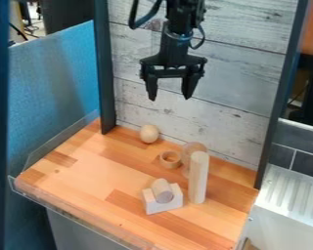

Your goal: Put the ball on the cup

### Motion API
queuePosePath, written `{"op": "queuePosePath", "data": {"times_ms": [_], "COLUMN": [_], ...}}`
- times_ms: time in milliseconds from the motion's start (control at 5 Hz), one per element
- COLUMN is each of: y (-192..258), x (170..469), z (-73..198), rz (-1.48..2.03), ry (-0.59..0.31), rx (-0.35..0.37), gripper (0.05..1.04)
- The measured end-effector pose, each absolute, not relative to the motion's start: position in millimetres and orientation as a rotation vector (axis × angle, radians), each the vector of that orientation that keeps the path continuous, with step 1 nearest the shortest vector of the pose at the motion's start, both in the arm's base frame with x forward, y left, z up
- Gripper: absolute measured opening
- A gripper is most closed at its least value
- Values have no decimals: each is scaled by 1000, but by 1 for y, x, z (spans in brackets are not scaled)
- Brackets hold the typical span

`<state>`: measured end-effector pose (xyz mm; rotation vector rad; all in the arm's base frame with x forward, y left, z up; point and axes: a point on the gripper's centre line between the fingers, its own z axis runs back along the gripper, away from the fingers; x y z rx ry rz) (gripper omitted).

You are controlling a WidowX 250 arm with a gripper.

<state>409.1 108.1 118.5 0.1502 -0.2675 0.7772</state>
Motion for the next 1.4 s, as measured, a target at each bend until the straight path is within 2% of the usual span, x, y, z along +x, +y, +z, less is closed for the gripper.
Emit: {"op": "queuePosePath", "data": {"times_ms": [400,600,800,1200,1400], "y": [135,151,163,191,200], "x": [448,457,456,448,434], "z": [84,68,68,42,1], "rz": [742,563,471,416,361], "ry": [-208,-104,-89,-65,-87], "rx": [196,217,219,206,124], "gripper": [1001,1001,1001,1001,1001]}}
